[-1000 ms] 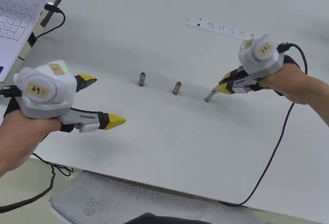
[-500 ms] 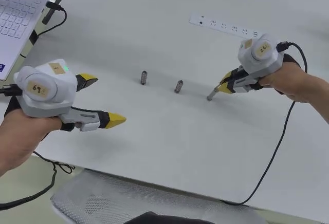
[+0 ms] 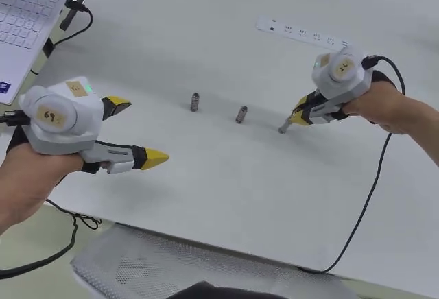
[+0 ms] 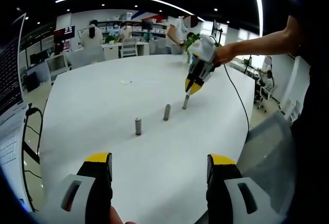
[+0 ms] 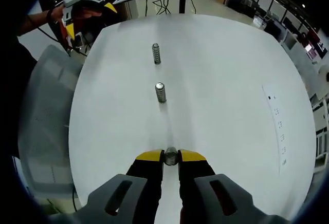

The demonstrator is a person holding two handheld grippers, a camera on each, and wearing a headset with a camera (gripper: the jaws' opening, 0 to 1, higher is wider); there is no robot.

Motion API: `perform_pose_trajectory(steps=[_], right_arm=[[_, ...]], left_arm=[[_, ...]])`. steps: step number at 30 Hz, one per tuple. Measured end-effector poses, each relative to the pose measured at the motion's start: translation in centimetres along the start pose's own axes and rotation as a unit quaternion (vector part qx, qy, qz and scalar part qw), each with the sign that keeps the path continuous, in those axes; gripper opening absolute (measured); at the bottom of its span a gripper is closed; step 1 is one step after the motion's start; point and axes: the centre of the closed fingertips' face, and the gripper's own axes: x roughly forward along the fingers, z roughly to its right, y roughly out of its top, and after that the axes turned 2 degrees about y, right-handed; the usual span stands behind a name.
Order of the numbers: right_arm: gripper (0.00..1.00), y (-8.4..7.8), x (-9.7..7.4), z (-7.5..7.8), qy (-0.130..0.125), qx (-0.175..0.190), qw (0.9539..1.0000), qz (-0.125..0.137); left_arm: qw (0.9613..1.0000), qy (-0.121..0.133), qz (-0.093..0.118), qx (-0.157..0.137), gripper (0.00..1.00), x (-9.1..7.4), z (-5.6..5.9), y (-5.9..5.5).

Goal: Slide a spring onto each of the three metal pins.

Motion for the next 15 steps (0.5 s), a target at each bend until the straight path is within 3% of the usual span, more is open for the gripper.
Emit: perform_pose_trajectory(steps=[15], right_arm=[[0.09, -0.5, 1.2, 0.1, 0.005, -0.013, 0.9997, -0.020]], left_arm=[[1.0000, 0.001, 0.000, -0.001, 0.72, -0.2, -0.2, 0.1]])
